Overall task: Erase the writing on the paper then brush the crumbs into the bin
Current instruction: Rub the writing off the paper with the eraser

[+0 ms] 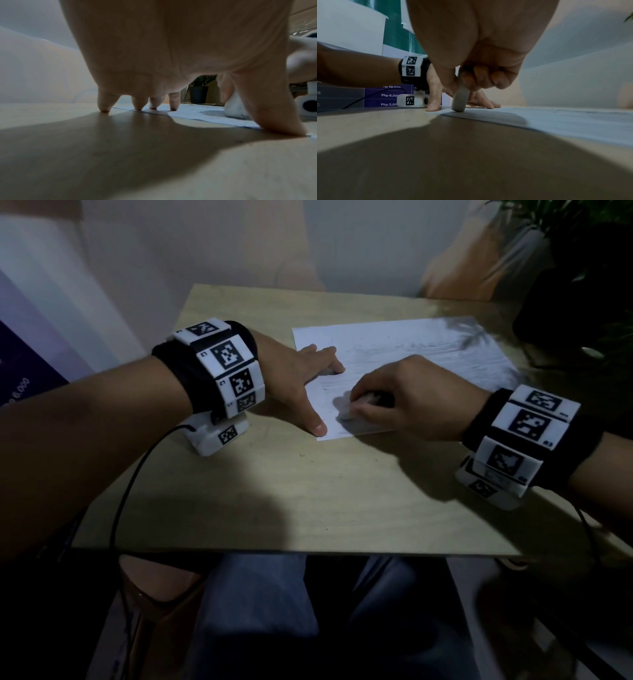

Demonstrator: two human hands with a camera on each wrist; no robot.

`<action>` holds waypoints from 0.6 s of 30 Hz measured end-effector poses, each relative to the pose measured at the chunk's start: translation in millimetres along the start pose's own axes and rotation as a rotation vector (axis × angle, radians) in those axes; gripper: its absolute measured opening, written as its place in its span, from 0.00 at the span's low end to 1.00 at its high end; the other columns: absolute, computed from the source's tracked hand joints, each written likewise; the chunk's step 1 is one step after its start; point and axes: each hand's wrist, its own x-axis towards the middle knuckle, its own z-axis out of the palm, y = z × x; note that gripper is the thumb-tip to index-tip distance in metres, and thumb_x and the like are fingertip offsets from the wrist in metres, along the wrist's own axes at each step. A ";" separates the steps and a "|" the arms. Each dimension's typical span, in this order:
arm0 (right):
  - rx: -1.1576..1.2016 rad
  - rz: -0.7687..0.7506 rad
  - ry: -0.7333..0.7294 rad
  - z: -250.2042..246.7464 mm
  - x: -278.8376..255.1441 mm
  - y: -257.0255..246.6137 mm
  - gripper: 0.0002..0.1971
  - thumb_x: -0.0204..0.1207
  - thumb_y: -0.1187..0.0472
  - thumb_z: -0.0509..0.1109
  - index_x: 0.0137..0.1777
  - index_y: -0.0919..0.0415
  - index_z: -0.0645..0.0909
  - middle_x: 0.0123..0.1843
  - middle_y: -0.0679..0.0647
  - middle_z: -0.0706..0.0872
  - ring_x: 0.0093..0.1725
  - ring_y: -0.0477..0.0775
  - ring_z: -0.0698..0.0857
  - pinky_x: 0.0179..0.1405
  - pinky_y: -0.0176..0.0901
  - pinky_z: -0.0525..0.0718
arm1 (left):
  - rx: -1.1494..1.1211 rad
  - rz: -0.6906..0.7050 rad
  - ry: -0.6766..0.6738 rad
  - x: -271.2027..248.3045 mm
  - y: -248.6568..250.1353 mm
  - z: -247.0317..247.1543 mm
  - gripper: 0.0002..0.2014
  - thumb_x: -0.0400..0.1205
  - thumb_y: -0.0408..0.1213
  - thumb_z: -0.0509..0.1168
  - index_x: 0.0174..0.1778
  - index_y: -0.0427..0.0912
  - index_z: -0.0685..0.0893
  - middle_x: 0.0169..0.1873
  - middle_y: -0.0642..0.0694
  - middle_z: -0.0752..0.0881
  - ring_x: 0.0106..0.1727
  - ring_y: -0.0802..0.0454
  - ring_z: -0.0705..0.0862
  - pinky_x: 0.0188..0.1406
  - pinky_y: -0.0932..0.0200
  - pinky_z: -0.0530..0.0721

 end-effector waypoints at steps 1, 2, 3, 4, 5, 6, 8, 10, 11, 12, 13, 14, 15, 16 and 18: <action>0.031 -0.032 -0.031 1.2 -3.1 -3.1 0.29 0.73 0.31 0.58 0.55 0.51 0.90 0.47 0.46 0.92 0.44 0.48 0.88 0.48 0.52 0.85 | 0.000 -0.004 -0.006 0.5 -0.9 0.3 0.60 0.66 0.69 0.78 0.88 0.64 0.47 0.90 0.59 0.40 0.89 0.61 0.38 0.88 0.47 0.47; 0.079 -0.054 -0.064 2.2 -6.1 -4.8 0.28 0.73 0.31 0.60 0.55 0.50 0.90 0.46 0.46 0.92 0.43 0.47 0.87 0.47 0.50 0.85 | 0.005 -0.006 -0.009 0.7 -1.0 0.6 0.61 0.66 0.71 0.78 0.88 0.65 0.46 0.90 0.60 0.39 0.89 0.61 0.38 0.88 0.46 0.46; 0.128 -0.063 -0.094 1.9 -8.0 -6.5 0.27 0.73 0.31 0.61 0.54 0.50 0.90 0.45 0.46 0.91 0.42 0.47 0.87 0.46 0.49 0.84 | 0.011 -0.006 -0.010 0.8 -1.4 0.8 0.61 0.66 0.71 0.77 0.88 0.65 0.46 0.89 0.61 0.37 0.88 0.61 0.37 0.88 0.47 0.45; 0.157 -0.051 -0.112 1.5 -7.3 -6.3 0.26 0.73 0.31 0.63 0.53 0.49 0.90 0.44 0.46 0.91 0.41 0.47 0.87 0.45 0.49 0.84 | 0.013 -0.006 -0.012 0.5 -1.4 1.0 0.61 0.66 0.71 0.77 0.88 0.65 0.46 0.89 0.62 0.37 0.88 0.62 0.36 0.88 0.47 0.45; 0.158 -0.023 -0.106 0.8 -4.9 -4.9 0.25 0.73 0.31 0.65 0.53 0.49 0.90 0.44 0.46 0.91 0.42 0.48 0.87 0.46 0.50 0.84 | 0.012 -0.007 -0.013 0.0 -1.2 1.1 0.60 0.67 0.70 0.78 0.88 0.65 0.46 0.89 0.62 0.37 0.88 0.62 0.36 0.88 0.47 0.44; 0.135 0.014 -0.080 -0.1 -2.2 -2.4 0.25 0.74 0.31 0.65 0.53 0.49 0.90 0.44 0.47 0.92 0.43 0.48 0.87 0.47 0.52 0.84 | 0.009 -0.006 -0.012 -0.3 -0.7 1.0 0.60 0.68 0.69 0.78 0.88 0.65 0.46 0.89 0.62 0.37 0.88 0.62 0.36 0.88 0.47 0.44; 0.034 0.039 0.001 -1.1 1.7 3.4 0.28 0.73 0.31 0.61 0.53 0.51 0.90 0.45 0.48 0.92 0.44 0.50 0.88 0.48 0.54 0.85 | 0.015 -0.002 -0.004 -0.3 1.2 0.5 0.59 0.69 0.67 0.78 0.88 0.63 0.47 0.89 0.62 0.37 0.88 0.62 0.36 0.87 0.48 0.42; -0.024 0.012 0.025 0.9 2.0 3.0 0.29 0.73 0.32 0.58 0.54 0.51 0.89 0.46 0.48 0.92 0.44 0.51 0.87 0.47 0.54 0.85 | 0.025 0.007 -0.003 0.7 1.4 0.1 0.59 0.69 0.67 0.77 0.89 0.62 0.47 0.89 0.61 0.37 0.88 0.62 0.35 0.88 0.48 0.41; -0.016 -0.003 0.007 2.1 1.0 1.3 0.26 0.75 0.33 0.60 0.54 0.52 0.89 0.46 0.48 0.92 0.43 0.50 0.87 0.48 0.53 0.85 | 0.026 0.009 -0.009 1.5 0.3 0.4 0.60 0.68 0.68 0.77 0.89 0.62 0.46 0.89 0.61 0.37 0.88 0.61 0.35 0.88 0.47 0.40; 0.019 -0.002 -0.023 2.6 -0.3 -0.1 0.23 0.76 0.35 0.64 0.54 0.52 0.89 0.46 0.46 0.91 0.43 0.48 0.86 0.48 0.50 0.84 | 0.028 0.013 -0.013 2.2 -0.8 0.8 0.60 0.68 0.69 0.77 0.89 0.63 0.46 0.89 0.62 0.36 0.88 0.61 0.34 0.88 0.46 0.39; 0.071 0.008 -0.044 2.1 -1.0 -1.0 0.20 0.77 0.38 0.68 0.54 0.52 0.89 0.44 0.45 0.91 0.42 0.45 0.85 0.47 0.45 0.83 | 0.033 0.016 -0.013 2.5 -2.2 1.5 0.60 0.67 0.71 0.77 0.89 0.65 0.46 0.89 0.61 0.35 0.88 0.59 0.33 0.88 0.44 0.39; 0.104 0.019 -0.042 1.5 -0.7 -0.8 0.17 0.77 0.41 0.70 0.54 0.52 0.89 0.42 0.43 0.90 0.41 0.42 0.85 0.45 0.39 0.81 | 0.039 0.022 -0.007 2.4 -2.8 2.0 0.60 0.67 0.72 0.76 0.88 0.68 0.46 0.88 0.61 0.34 0.88 0.58 0.32 0.88 0.41 0.38; 0.116 0.024 -0.016 1.3 0.2 0.8 0.15 0.78 0.44 0.71 0.55 0.53 0.89 0.40 0.40 0.87 0.40 0.38 0.84 0.43 0.32 0.79 | 0.049 0.031 0.003 2.4 -3.1 2.2 0.58 0.67 0.72 0.76 0.87 0.72 0.46 0.88 0.59 0.33 0.88 0.55 0.31 0.88 0.37 0.38; 0.117 0.028 0.028 1.0 1.4 3.0 0.14 0.79 0.46 0.72 0.56 0.54 0.88 0.38 0.37 0.84 0.39 0.35 0.82 0.41 0.28 0.75 | 0.063 0.042 0.009 2.1 -2.7 1.9 0.57 0.67 0.72 0.75 0.87 0.74 0.47 0.88 0.57 0.31 0.88 0.53 0.30 0.88 0.34 0.38; 0.123 0.062 0.103 0.2 4.0 7.7 0.15 0.78 0.47 0.73 0.59 0.54 0.86 0.36 0.37 0.80 0.37 0.34 0.80 0.39 0.26 0.72 | 0.109 0.048 0.014 2.2 -0.3 1.3 0.56 0.68 0.72 0.74 0.87 0.74 0.46 0.88 0.53 0.30 0.88 0.49 0.30 0.87 0.32 0.38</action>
